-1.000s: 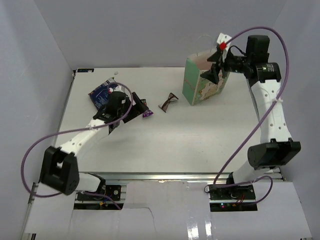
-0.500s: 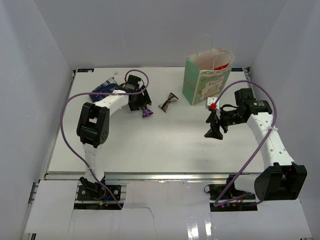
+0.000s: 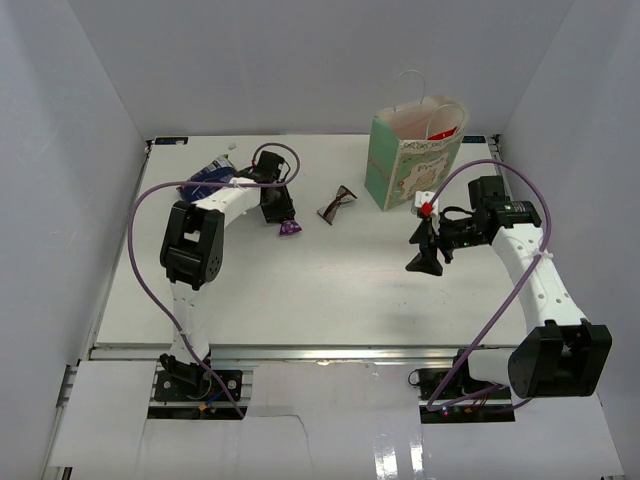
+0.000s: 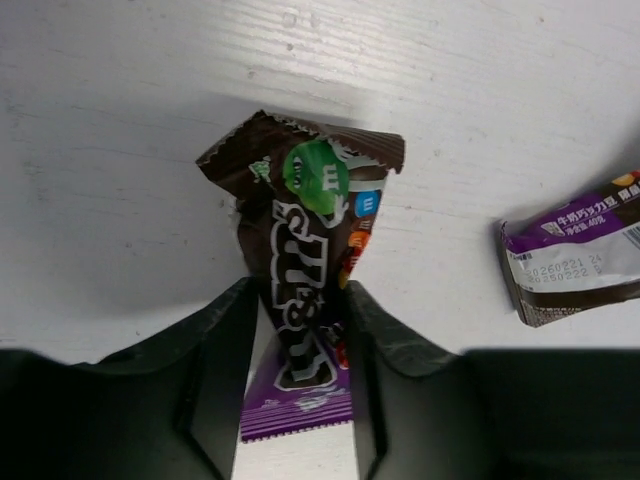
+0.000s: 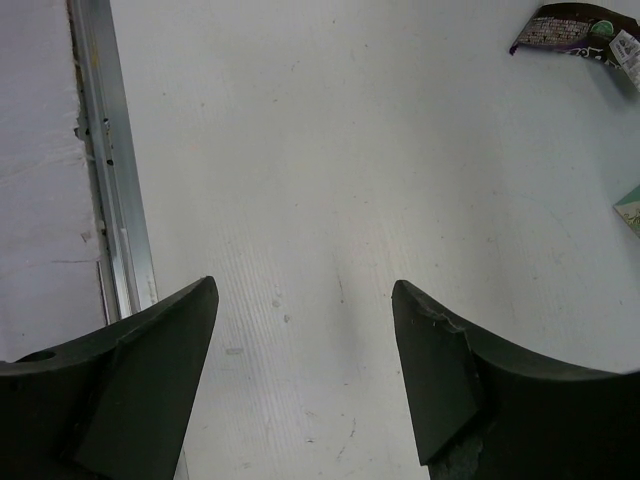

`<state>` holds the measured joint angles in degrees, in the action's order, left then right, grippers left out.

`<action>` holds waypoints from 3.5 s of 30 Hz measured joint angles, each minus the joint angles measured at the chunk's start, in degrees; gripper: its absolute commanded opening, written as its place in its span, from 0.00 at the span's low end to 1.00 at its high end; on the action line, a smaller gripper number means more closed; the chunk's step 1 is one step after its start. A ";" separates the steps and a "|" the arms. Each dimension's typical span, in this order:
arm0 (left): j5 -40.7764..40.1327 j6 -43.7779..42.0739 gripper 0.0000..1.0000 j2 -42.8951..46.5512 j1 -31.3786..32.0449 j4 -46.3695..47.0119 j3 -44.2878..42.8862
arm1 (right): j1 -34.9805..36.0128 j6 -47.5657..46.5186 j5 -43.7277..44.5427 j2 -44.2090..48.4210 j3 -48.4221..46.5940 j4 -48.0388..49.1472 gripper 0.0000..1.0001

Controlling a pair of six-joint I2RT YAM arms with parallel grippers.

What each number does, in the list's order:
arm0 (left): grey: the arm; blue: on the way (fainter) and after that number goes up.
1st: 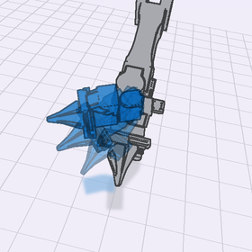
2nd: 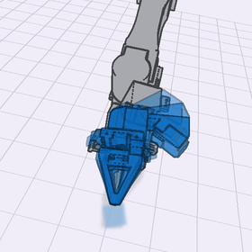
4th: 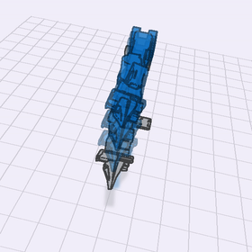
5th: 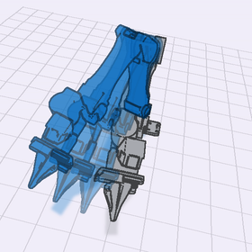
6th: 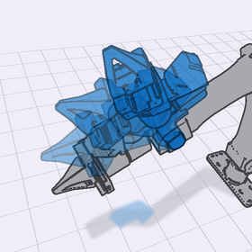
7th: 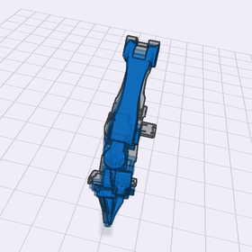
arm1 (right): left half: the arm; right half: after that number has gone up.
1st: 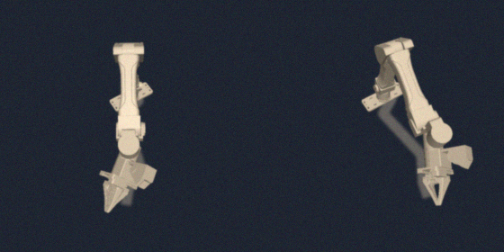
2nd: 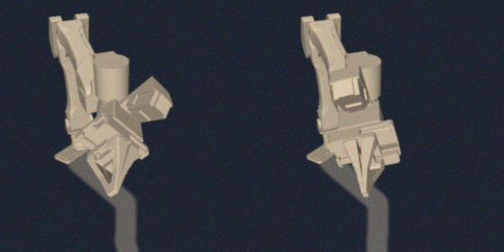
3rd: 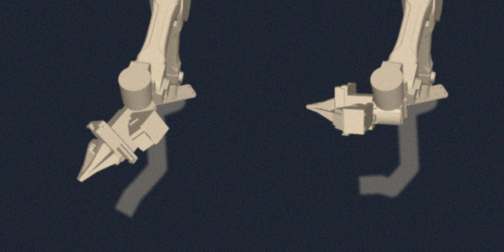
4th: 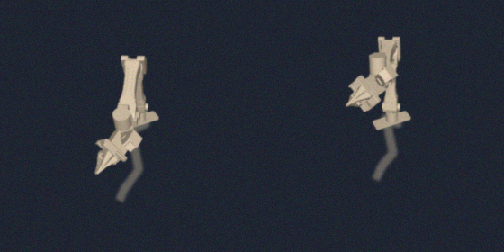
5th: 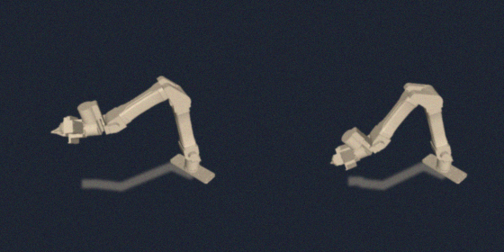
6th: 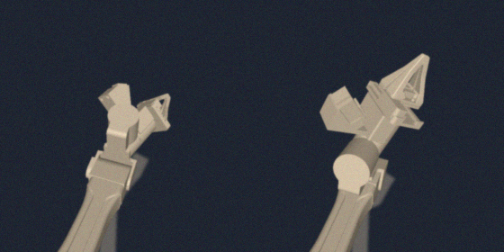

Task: Place the snacks into the paper bag

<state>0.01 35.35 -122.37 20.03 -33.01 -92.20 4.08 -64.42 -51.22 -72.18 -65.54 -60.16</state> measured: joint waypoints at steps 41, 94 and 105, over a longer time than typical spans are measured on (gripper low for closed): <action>4.59 -4.50 0.35 -19.10 18.34 51.49 -45.00 | -2.91 5.92 -4.44 0.09 -0.04 1.86 0.70; -18.10 5.86 0.98 88.76 17.05 6.49 47.91 | 27.69 -26.25 42.93 -58.53 -44.72 23.21 0.65; -17.55 9.07 0.98 79.01 17.05 5.11 47.21 | 28.15 -24.37 40.39 -59.34 -44.76 20.11 0.23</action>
<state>-17.54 44.42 -43.35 37.08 -27.90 -44.99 32.23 -88.79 -10.83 -131.52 -110.30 -40.05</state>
